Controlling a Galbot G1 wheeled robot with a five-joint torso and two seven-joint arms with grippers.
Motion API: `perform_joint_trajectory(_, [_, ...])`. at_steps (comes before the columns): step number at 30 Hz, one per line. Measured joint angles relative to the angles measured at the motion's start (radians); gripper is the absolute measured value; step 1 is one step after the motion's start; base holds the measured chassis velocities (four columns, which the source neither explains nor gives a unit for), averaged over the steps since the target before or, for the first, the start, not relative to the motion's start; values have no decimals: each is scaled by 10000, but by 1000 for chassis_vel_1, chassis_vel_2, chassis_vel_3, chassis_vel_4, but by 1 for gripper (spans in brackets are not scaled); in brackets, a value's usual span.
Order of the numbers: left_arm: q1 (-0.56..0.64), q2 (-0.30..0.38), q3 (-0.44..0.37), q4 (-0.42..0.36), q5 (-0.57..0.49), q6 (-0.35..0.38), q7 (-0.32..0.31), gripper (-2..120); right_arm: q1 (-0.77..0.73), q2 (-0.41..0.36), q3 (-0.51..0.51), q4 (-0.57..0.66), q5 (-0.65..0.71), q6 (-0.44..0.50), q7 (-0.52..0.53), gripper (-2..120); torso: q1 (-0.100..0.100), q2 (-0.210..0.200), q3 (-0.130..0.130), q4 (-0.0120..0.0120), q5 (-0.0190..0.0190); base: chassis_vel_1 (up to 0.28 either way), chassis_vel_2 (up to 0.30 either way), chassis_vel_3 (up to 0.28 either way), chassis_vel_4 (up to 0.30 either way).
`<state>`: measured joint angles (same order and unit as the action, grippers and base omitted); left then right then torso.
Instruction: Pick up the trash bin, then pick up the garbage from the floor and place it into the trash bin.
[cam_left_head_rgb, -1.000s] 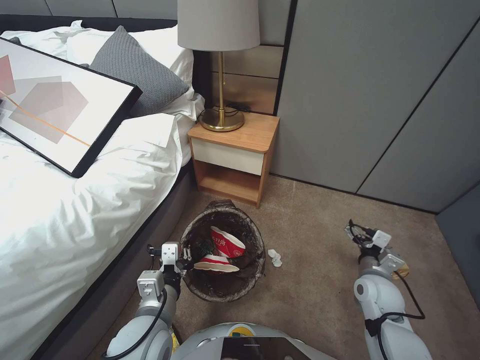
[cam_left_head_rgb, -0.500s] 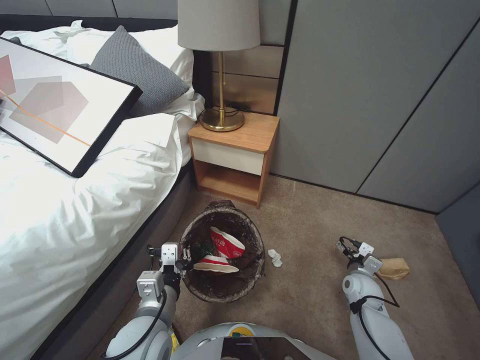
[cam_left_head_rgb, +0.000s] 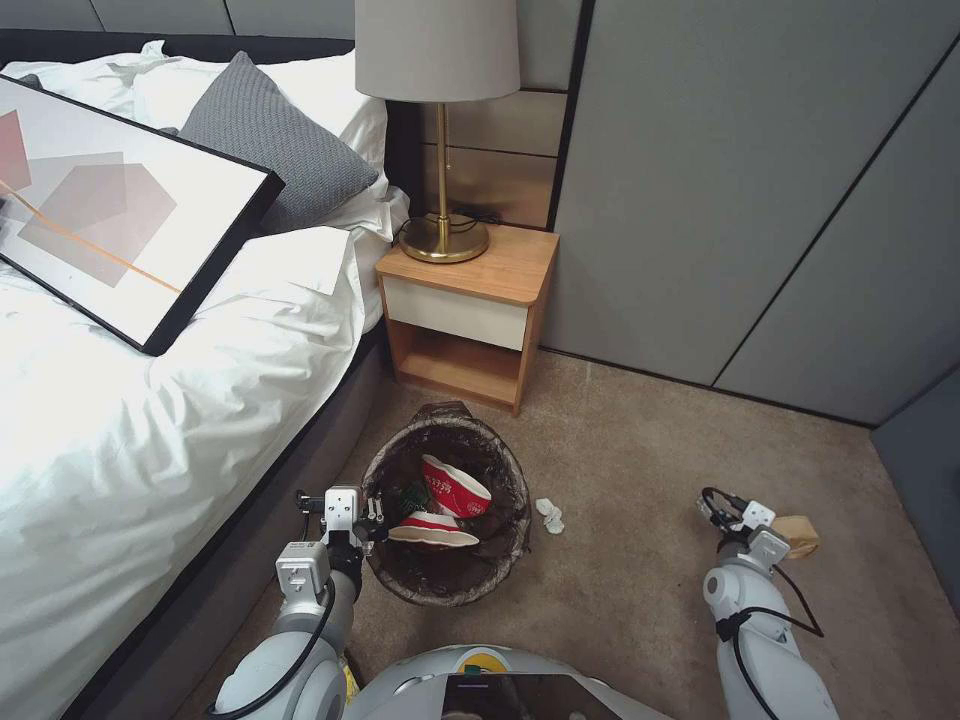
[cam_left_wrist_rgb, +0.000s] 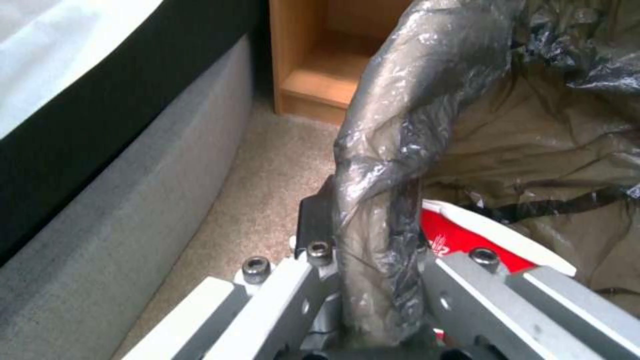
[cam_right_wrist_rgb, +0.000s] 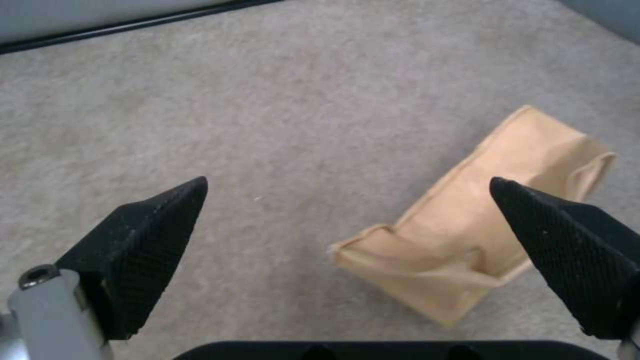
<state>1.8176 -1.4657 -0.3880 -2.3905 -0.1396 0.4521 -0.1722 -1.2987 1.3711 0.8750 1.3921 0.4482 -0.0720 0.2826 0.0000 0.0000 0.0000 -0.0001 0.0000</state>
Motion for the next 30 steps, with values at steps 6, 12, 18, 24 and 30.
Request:
perform_joint_trajectory(6, [11,26,-5,-6,-2,-7,0,0,54,-48,235,-275,-34,168,-43,100,0,0,0,0,2,0,0,0,0])
perform_joint_trajectory(12, [22,32,-5,-9,-3,-11,1,0,123,-124,328,-472,-40,247,-51,100,0,0,0,1,0,0,0,0,0])
perform_joint_trajectory(18, [35,31,-3,-10,3,-22,0,0,186,-162,366,-658,-117,309,-56,100,0,0,0,0,1,0,0,0,0])
perform_joint_trajectory(24, [76,30,3,-61,12,-36,-1,0,531,-272,569,-1664,-460,752,-68,100,0,0,0,1,2,0,0,0,0])
perform_joint_trajectory(30, [126,1,36,-59,99,-46,-3,0,816,-349,875,-2609,-747,1119,-120,100,0,0,0,1,1,0,0,0,0])
